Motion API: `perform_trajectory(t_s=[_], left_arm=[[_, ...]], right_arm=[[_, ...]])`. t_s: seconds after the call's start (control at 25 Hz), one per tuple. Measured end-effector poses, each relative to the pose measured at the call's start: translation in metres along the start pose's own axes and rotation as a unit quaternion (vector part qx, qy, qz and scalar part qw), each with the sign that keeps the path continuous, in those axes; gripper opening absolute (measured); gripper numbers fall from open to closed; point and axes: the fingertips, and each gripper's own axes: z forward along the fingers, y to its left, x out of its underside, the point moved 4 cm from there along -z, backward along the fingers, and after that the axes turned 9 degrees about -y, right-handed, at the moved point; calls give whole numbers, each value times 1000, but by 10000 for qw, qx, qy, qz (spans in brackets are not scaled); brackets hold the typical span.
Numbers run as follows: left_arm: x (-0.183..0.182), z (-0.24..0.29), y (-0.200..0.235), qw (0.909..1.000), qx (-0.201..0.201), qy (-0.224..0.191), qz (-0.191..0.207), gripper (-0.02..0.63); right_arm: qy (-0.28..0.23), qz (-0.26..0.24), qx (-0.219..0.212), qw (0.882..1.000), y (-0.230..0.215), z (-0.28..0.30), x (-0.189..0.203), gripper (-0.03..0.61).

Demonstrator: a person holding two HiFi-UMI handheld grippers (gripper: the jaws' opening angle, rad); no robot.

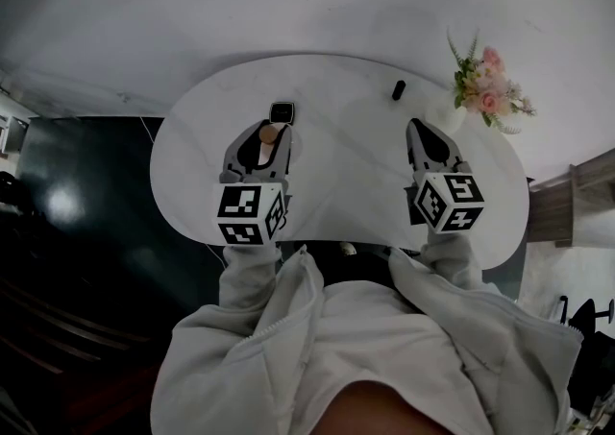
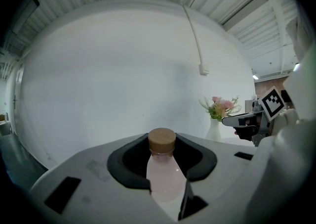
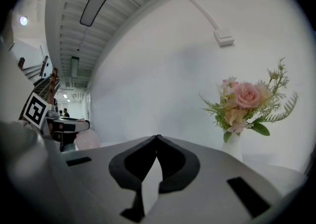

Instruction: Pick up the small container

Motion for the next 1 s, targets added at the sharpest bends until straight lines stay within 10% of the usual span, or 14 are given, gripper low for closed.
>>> perform_trajectory(t_s=[1.0], left_arm=[[5, -9, 2, 10000, 31, -18, 34, 132]], right_arm=[[-27, -9, 138, 9999, 6, -10, 5, 49]])
